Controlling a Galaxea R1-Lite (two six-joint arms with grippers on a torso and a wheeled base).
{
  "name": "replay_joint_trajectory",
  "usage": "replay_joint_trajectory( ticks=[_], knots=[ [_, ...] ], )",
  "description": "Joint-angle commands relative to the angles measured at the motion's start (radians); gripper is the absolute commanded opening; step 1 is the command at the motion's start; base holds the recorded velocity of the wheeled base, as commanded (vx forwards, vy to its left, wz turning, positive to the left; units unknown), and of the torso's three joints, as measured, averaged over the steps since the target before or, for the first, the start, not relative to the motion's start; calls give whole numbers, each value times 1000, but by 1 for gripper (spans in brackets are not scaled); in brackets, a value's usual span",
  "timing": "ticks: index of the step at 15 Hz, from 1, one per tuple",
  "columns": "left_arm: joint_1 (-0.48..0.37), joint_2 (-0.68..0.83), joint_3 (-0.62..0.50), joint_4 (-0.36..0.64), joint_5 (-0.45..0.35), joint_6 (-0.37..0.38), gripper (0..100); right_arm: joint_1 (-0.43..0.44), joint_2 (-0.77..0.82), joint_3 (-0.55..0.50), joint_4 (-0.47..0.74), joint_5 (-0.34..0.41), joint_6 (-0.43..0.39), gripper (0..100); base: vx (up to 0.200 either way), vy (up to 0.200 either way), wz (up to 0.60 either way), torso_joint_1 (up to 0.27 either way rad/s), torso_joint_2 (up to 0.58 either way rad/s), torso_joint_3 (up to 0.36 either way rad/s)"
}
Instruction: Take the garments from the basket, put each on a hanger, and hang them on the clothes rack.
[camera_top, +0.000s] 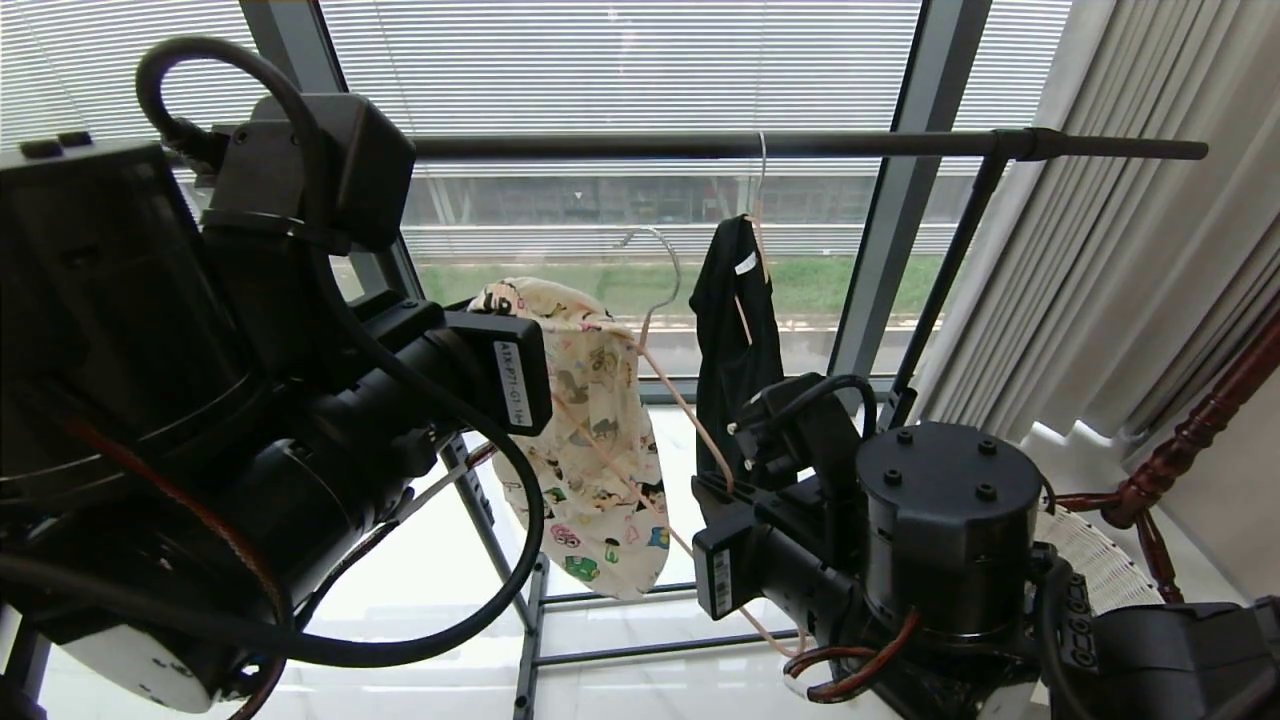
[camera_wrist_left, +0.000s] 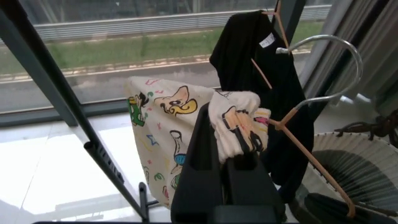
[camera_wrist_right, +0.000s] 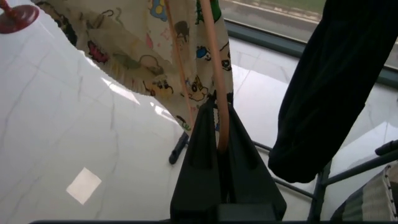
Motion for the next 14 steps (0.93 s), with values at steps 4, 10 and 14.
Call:
replay_joint_trajectory(
  ticks=[4,10,14],
  knots=[
    [-7,1,10,-3,0,0,0,13,0,-19,0,-19,-51,0,0,0,0,0,0,0],
    [4,-13,10,-4,19,8,100,21,3,-13,-88,-20,-159,0,0,0,0,0,0,0],
    [20,-42,16,-4,31,14,100,10,-1,-10,-120,-22,-197,0,0,0,0,0,0,0]
  ],
)
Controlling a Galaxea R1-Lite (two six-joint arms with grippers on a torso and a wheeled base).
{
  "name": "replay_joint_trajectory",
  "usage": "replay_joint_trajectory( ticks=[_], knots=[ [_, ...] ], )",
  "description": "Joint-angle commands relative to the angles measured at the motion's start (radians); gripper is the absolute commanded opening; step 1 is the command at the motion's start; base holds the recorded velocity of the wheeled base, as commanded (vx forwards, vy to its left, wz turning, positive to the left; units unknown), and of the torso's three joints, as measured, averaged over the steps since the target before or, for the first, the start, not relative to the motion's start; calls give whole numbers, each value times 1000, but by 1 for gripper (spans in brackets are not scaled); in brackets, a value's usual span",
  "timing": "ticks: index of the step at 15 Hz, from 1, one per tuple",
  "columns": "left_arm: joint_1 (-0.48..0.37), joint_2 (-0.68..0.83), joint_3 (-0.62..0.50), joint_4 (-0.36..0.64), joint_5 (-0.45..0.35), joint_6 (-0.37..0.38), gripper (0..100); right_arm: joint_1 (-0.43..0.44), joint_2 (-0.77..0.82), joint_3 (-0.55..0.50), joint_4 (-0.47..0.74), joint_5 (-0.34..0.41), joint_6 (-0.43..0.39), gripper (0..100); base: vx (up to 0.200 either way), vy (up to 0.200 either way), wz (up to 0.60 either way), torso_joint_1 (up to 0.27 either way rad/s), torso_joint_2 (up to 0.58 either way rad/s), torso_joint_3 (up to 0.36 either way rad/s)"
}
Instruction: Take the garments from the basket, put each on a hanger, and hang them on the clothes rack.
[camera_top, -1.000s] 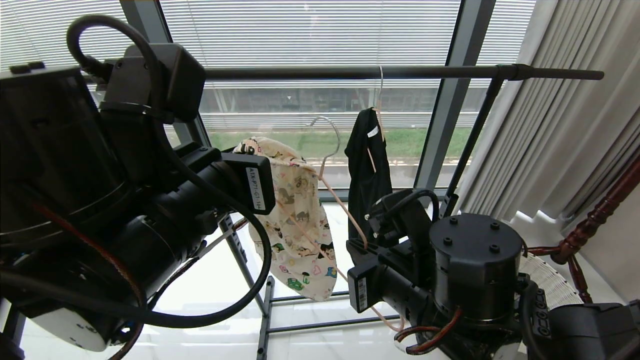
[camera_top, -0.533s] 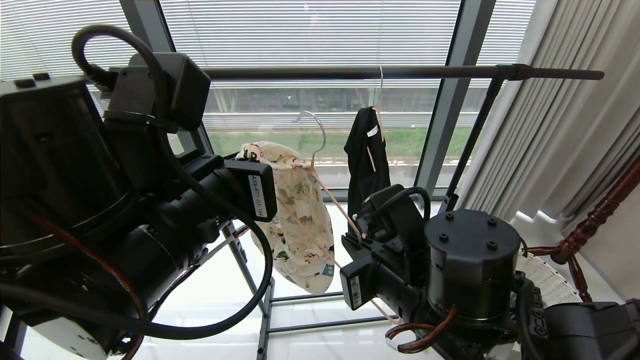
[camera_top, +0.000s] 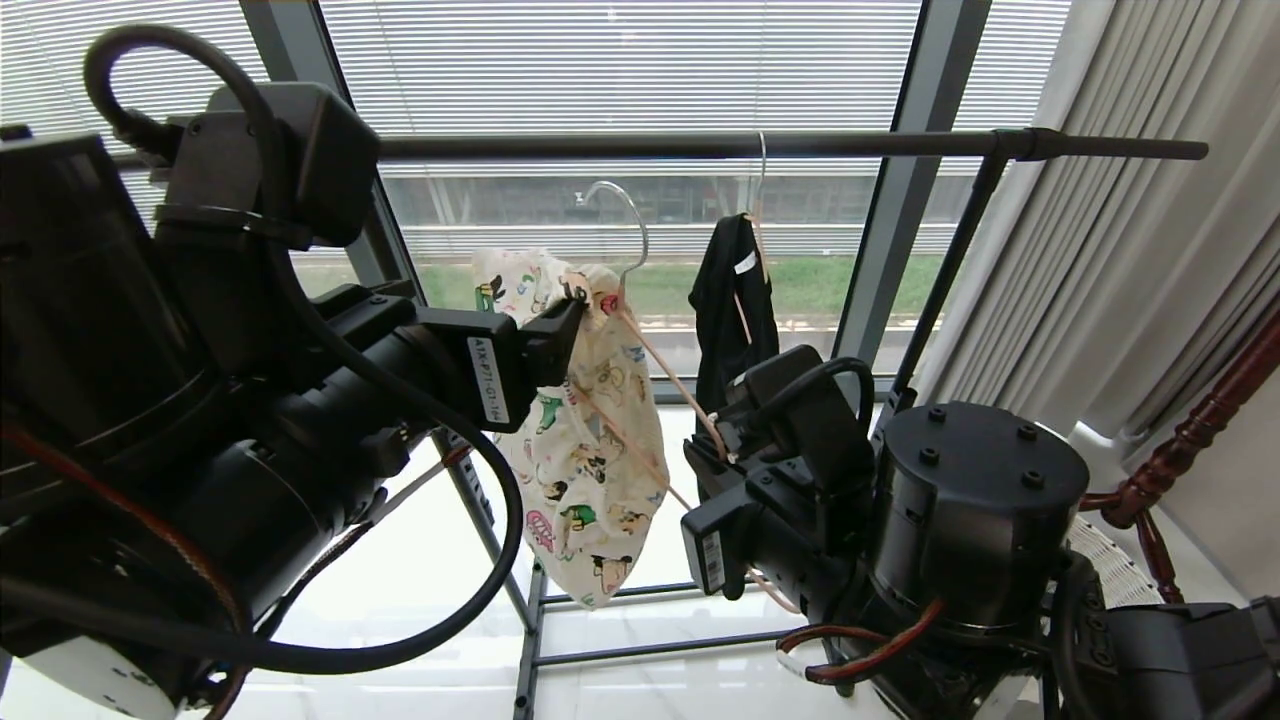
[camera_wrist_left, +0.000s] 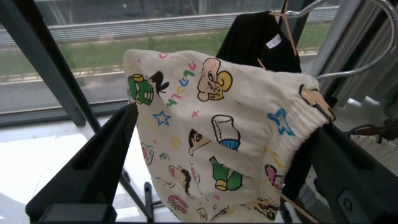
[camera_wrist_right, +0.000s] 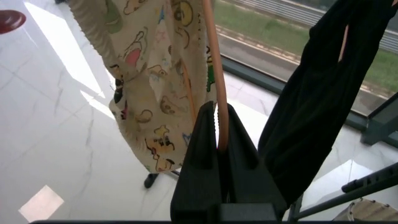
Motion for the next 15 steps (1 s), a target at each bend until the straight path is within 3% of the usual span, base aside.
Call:
replay_joint_trajectory(
  ticks=[1,5,7,9,11,15],
  knots=[
    [35,-27,10,0,0,10,100,-5,-12,14,-4,-1,-8,0,0,0,0,0,0,0],
    [72,-70,30,4,0,59,100,-8,-37,41,-4,-1,-11,0,0,0,0,0,0,0],
    [75,-69,59,4,-1,125,100,-8,-41,41,-4,-1,-19,0,0,0,0,0,0,0],
    [29,-67,71,7,-10,166,100,-10,-52,40,-5,-1,-21,0,0,0,0,0,0,0],
    [-37,-58,82,29,-10,166,100,-10,-54,40,-5,-1,-22,0,0,0,0,0,0,0],
    [-41,-36,62,69,-15,162,100,-10,-68,41,-4,-1,-37,0,0,0,0,0,0,0]
  ],
)
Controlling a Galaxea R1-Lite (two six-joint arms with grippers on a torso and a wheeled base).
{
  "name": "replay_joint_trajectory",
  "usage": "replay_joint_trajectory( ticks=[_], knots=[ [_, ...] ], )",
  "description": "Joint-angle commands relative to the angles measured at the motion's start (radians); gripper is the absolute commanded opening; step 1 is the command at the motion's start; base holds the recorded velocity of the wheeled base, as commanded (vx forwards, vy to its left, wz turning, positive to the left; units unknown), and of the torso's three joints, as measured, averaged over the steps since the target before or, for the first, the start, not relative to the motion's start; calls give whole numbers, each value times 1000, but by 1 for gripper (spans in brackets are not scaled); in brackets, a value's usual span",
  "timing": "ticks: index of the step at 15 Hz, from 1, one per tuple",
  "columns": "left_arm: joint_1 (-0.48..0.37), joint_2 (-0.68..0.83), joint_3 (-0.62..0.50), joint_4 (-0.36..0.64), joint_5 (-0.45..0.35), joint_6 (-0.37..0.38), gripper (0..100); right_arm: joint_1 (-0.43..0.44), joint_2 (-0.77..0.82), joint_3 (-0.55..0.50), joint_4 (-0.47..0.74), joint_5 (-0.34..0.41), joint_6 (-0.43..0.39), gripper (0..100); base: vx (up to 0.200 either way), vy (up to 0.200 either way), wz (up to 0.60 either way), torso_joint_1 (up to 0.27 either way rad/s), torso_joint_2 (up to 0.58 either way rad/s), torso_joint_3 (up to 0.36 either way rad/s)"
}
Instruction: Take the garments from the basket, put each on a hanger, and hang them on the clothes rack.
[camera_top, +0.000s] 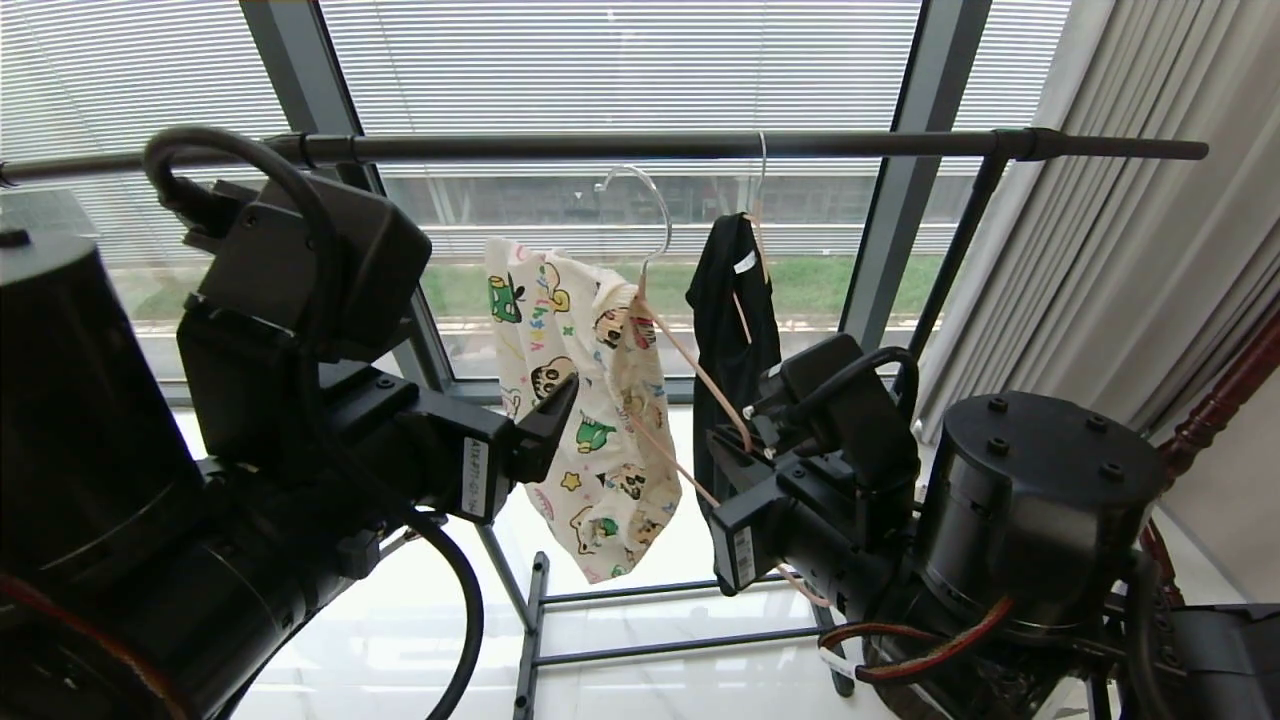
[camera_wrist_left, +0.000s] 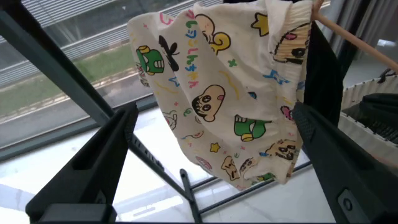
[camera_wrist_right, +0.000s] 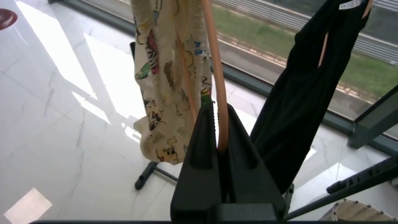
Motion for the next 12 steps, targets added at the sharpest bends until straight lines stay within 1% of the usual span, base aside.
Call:
replay_joint_trajectory(
  ticks=[1,3,5,6,7,8,10,11,12],
  knots=[
    [0,4,-12,0,-3,-1,100,0,-10,1,-2,0,0,0,0,0,0,0,0,0],
    [0,-22,11,0,-3,2,100,0,-12,2,0,0,0,0,0,0,0,0,0,0],
    [31,-67,83,2,-9,7,100,-1,-32,32,0,5,-10,0,0,0,0,0,0,0],
    [66,-119,145,2,-58,27,100,-15,-66,93,0,18,-33,0,0,0,0,0,0,0],
    [104,-174,191,2,-135,60,100,-26,-108,157,-2,54,-42,0,0,0,0,0,0,0],
    [155,-234,243,2,-234,105,100,-36,-162,228,0,103,-57,0,0,0,0,0,0,0],
    [242,-323,320,2,-451,200,100,-55,-254,354,0,199,-123,0,0,0,0,0,0,0],
    [276,-348,350,2,-561,235,100,-63,-289,407,0,241,-146,0,0,0,0,0,0,0],
    [281,-361,372,2,-650,243,100,-63,-312,447,0,273,-165,0,0,0,0,0,0,0]
  ],
)
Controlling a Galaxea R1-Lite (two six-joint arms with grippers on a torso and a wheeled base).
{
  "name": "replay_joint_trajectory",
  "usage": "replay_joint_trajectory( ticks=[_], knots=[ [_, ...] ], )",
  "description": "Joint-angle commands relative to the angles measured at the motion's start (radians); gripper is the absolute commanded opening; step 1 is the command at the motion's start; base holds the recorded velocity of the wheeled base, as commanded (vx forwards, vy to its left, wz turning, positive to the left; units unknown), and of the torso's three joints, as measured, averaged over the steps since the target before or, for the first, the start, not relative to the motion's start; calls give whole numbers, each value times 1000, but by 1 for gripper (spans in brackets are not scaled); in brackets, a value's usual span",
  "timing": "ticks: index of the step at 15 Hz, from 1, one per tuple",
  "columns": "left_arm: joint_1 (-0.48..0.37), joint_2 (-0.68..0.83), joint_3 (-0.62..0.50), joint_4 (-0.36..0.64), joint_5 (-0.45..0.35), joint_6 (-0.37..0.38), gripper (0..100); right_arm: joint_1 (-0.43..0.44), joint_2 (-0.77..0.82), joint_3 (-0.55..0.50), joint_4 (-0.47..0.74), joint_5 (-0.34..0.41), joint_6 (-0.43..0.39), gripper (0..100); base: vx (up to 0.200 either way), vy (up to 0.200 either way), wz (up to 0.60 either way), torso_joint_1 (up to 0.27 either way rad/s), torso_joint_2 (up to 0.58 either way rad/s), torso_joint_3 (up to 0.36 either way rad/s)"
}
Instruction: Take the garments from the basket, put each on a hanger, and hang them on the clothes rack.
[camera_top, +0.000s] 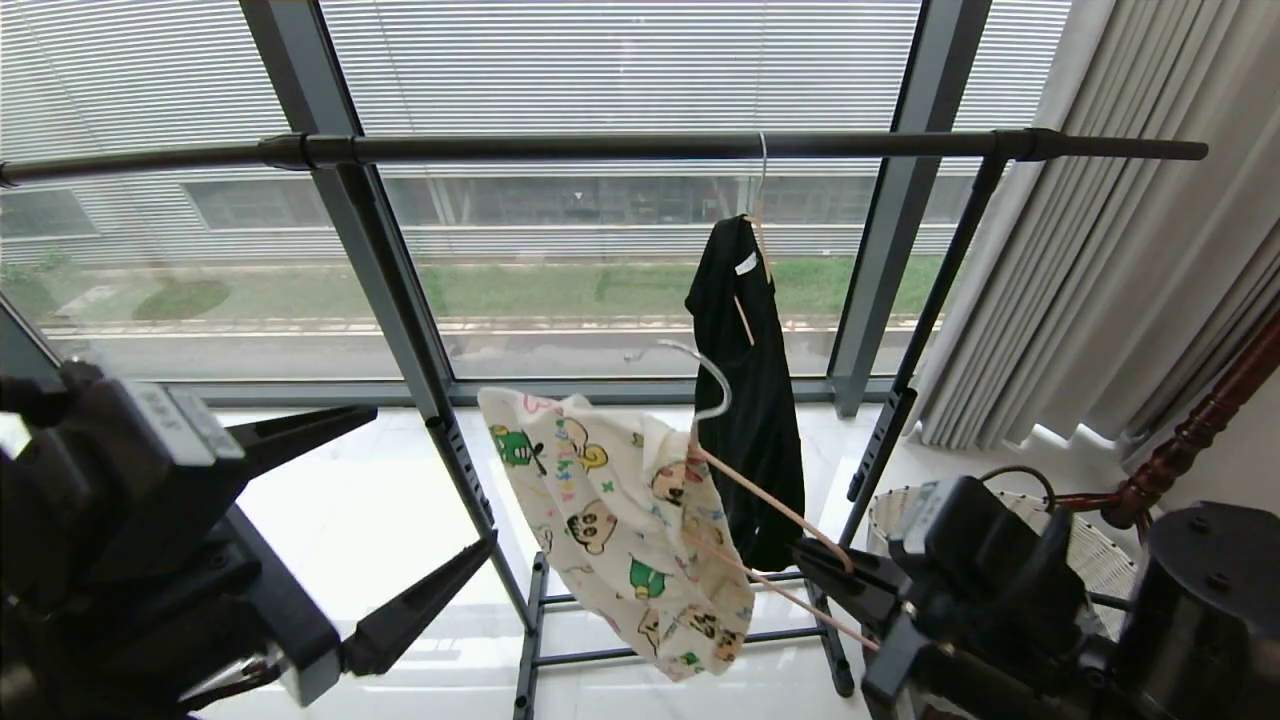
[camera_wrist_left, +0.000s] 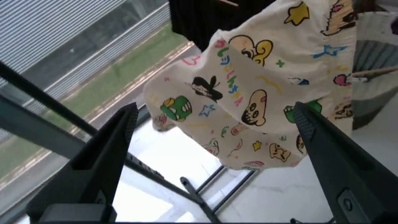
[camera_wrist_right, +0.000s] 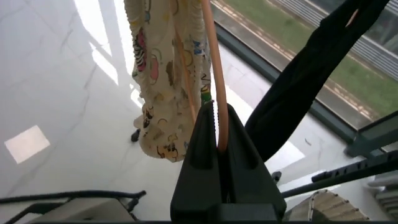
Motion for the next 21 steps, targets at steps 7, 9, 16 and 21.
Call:
replay_joint_trajectory(
  ticks=[7,9,16,21],
  knots=[
    [18,-40,186,0,-305,158,100,42,-129,213,15,208,-152,0,0,0,0,0,0,0],
    [-17,9,193,0,-305,184,100,88,-118,204,50,209,-152,0,0,0,0,0,0,0],
    [-101,172,172,-2,-298,186,100,151,-25,90,53,208,-150,0,0,0,0,0,0,0],
    [-100,169,172,-3,-295,181,0,154,-28,93,51,202,-150,0,0,0,0,0,0,0]
  ],
)
